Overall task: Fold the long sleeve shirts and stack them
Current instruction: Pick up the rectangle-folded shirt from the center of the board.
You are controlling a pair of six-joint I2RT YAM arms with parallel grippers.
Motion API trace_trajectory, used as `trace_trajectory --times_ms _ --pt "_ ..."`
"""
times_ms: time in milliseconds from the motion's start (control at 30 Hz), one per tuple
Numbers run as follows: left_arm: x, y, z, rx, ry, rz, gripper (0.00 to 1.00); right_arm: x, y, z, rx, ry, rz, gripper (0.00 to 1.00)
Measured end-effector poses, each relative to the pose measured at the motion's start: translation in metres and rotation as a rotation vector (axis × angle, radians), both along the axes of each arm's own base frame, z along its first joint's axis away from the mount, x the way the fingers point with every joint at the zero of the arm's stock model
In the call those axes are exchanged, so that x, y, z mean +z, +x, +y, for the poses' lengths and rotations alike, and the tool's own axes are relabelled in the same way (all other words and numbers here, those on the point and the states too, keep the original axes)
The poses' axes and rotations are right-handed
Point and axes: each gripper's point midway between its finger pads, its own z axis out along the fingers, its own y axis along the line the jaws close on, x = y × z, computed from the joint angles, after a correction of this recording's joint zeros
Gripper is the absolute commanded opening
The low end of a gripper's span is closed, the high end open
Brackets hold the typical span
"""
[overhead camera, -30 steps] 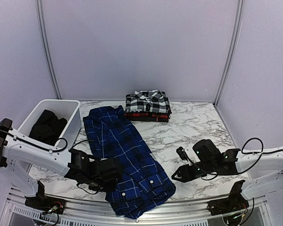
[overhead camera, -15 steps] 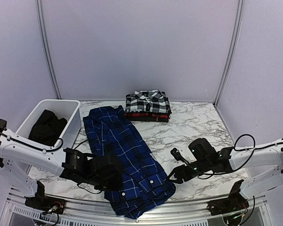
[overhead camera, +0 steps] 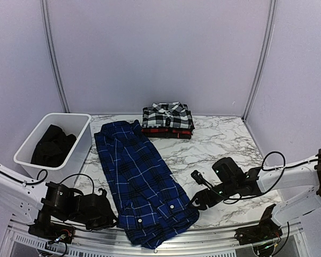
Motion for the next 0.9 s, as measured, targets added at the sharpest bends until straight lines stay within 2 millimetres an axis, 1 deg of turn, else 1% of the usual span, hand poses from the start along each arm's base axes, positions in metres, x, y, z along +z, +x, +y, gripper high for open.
trace_trajectory --times_ms 67,167,200,233,300,333,433,633,700,800,867,900 --pt "-0.005 -0.001 0.005 0.029 0.005 0.011 0.27 -0.002 0.0 0.0 0.001 -0.001 0.008 0.64" --pt "-0.008 -0.001 0.003 0.052 -0.01 0.02 0.28 -0.003 0.0 0.002 0.009 0.006 0.015 0.64" --pt "-0.008 -0.001 0.0 0.058 -0.02 0.022 0.29 -0.003 0.0 0.002 0.012 0.009 0.017 0.64" --pt "-0.009 0.0 -0.006 0.063 -0.041 0.026 0.31 -0.003 0.0 0.003 0.015 0.013 0.02 0.64" --pt "-0.009 0.0 -0.011 0.061 -0.06 0.026 0.38 -0.002 0.0 0.006 0.022 0.022 0.026 0.64" --pt "-0.009 -0.001 -0.015 0.053 -0.07 0.023 0.39 -0.002 0.0 0.007 0.024 0.026 0.028 0.64" --pt "-0.003 -0.007 -0.027 0.018 -0.119 0.021 0.42 -0.002 -0.001 0.01 0.034 0.037 0.036 0.64" --pt "0.001 -0.019 -0.037 -0.026 -0.154 0.036 0.44 -0.002 -0.003 0.016 0.055 0.061 0.051 0.63" --pt "-0.003 -0.021 -0.038 -0.029 -0.143 0.042 0.44 -0.002 -0.002 0.019 0.063 0.069 0.058 0.63" --pt "-0.017 -0.023 -0.038 -0.03 -0.101 0.057 0.45 -0.002 -0.002 0.022 0.071 0.077 0.066 0.63" --pt "-0.015 -0.023 -0.048 -0.024 -0.126 0.064 0.46 -0.001 -0.002 0.023 0.074 0.081 0.067 0.63" --pt "-0.016 -0.023 -0.05 -0.019 -0.129 0.066 0.46 -0.001 -0.002 0.023 0.075 0.083 0.068 0.62"
